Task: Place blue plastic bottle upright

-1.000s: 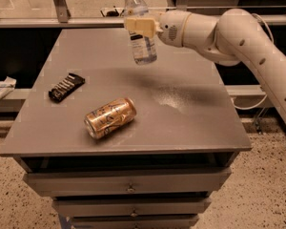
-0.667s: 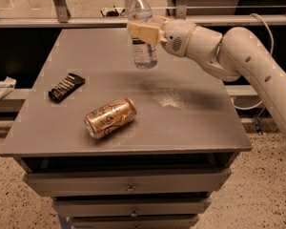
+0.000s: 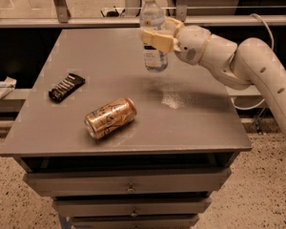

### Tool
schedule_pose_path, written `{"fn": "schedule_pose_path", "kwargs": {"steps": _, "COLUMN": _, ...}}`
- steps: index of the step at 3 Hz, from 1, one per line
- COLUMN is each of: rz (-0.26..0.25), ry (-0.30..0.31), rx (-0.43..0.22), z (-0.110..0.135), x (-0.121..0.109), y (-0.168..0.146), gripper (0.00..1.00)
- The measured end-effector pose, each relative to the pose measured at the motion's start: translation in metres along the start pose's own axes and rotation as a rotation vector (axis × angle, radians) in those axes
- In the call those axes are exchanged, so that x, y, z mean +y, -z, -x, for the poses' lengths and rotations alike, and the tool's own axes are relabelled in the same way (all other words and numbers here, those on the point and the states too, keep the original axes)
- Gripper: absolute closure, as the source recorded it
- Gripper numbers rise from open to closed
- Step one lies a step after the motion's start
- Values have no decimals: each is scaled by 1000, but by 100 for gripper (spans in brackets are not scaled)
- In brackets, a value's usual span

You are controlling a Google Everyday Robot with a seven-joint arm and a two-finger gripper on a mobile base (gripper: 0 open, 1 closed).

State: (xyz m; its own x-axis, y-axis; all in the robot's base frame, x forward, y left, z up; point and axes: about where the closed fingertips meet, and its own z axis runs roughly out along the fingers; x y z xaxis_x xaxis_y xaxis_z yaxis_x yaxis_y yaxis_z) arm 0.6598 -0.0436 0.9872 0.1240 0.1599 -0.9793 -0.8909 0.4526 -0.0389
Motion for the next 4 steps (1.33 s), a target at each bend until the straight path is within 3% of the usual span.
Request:
{"fn": "schedule_pose_path", "kwargs": {"steps": 1, "rz": 25, "ry": 29, "rx": 16, "z": -7, "x": 3, "y": 20, "gripper": 100}}
{"fn": "schedule_pose_path", "kwargs": {"steps": 4, "rz": 37, "ry": 16, "rx": -27, "z": -27, "x": 7, "y": 88, "gripper": 100}}
